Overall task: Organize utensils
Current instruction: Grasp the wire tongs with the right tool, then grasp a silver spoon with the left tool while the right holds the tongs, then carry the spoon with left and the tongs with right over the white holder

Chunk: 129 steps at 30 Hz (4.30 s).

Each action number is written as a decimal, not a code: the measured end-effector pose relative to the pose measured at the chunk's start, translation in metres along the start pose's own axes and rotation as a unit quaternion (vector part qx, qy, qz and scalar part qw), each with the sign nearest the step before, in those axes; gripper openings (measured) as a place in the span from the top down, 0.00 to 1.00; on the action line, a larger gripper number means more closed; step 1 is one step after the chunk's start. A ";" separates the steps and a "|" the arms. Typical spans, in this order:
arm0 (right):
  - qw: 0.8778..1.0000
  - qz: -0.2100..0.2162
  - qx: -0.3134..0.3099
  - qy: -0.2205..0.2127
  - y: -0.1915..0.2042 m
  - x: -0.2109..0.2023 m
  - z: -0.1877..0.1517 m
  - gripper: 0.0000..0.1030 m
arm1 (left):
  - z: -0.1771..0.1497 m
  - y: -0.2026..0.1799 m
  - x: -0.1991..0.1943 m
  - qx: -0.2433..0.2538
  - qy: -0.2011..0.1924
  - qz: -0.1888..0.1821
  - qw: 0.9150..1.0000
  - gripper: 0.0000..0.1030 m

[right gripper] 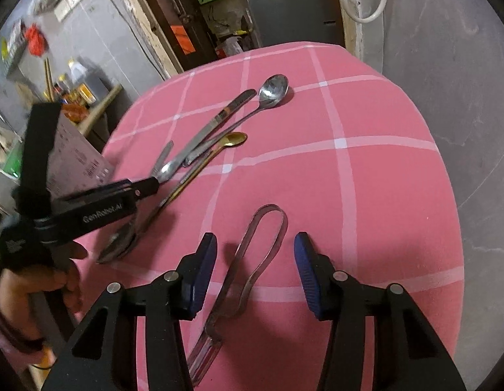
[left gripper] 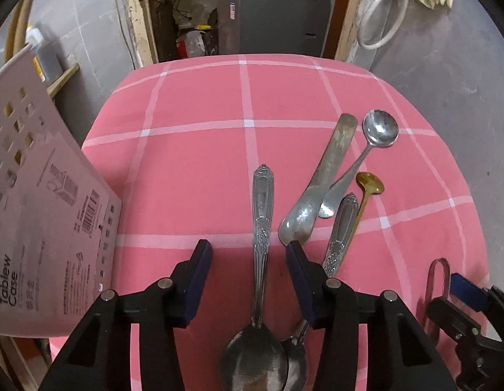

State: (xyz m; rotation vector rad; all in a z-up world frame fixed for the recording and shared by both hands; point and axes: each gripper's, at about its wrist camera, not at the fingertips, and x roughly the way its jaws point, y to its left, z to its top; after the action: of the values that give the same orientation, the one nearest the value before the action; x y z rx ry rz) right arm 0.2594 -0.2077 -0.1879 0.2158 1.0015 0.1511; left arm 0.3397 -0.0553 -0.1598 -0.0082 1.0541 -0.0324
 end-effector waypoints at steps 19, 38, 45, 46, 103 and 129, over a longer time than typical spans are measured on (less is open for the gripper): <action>0.998 0.041 0.053 0.022 -0.012 -0.013 -0.014 0.77 | -0.013 0.007 -0.023 -0.018 0.046 -0.074 0.996 0.92; 0.995 0.053 0.033 0.077 -0.007 -0.002 -0.019 0.76 | -0.038 0.012 -0.030 -0.021 0.115 -0.131 0.984 0.85; 0.994 0.055 0.021 0.096 0.002 0.008 -0.008 0.65 | -0.022 0.004 -0.017 -0.001 0.126 -0.128 0.984 0.73; 0.994 0.051 0.016 0.094 0.004 0.008 -0.008 0.63 | -0.021 0.002 -0.017 0.006 0.126 -0.124 0.984 0.73; 0.972 0.176 -0.064 -0.139 0.075 -0.135 -0.012 0.79 | -0.063 0.071 -0.176 -0.035 -0.170 -0.157 0.972 0.98; 0.904 0.279 -0.091 -0.311 0.143 -0.179 0.099 0.79 | -0.006 0.131 -0.288 -0.027 -0.269 -0.045 0.962 0.98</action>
State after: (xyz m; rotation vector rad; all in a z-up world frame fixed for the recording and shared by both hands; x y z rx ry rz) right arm 0.2445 -0.1200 0.0451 0.3482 0.2608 0.6551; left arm 0.1958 0.0843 0.0843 -0.1095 0.5095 -0.0791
